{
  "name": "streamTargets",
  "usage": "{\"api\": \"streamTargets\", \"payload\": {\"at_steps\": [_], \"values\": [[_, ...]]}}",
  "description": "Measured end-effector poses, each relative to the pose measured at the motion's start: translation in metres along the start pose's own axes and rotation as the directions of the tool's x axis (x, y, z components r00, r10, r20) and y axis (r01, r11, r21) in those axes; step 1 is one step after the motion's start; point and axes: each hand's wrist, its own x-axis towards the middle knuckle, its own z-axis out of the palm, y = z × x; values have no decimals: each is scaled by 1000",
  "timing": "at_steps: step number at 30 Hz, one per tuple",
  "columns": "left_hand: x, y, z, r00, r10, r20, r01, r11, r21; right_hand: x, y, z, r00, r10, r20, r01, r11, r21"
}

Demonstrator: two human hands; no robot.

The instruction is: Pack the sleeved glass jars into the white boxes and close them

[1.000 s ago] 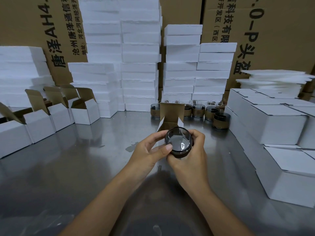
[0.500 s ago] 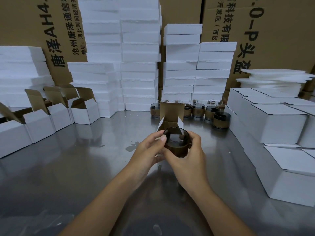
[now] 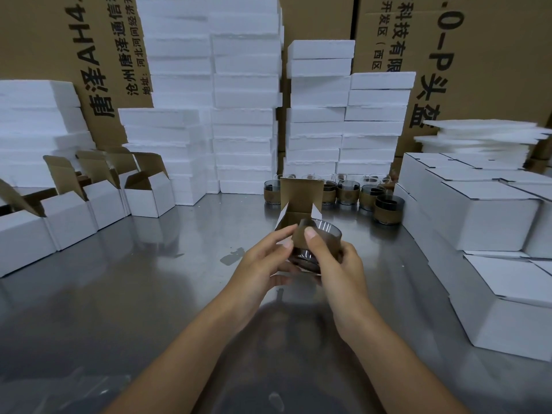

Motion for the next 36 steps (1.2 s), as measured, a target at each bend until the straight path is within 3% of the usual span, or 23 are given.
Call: {"api": "streamTargets", "payload": {"at_steps": [8,14,18,22,26,32,36], "values": [[-2,1,8,999,24,-34,-21,995,94,3,-5,-2,977,207,39,-208,978,10],[-2,1,9,999,1,-49,7,988,156,4,-4,-2,952,289,96,-293,955,32],[-3,2,9,999,8,-40,-2,989,148,4,-5,-3,960,269,80,-272,962,30],[-3,2,9,998,33,-56,-26,991,134,0,-8,-2,986,164,11,-164,986,-4],[-3,3,6,991,80,-107,-66,990,125,-3,-10,-1,995,-84,-57,84,996,3],[0,2,8,968,151,-201,-85,948,305,0,-8,-6,957,-285,-61,282,958,-57],[3,-5,7,938,256,-235,-89,831,549,1,-6,-7,916,-396,-59,391,917,-82]]}}
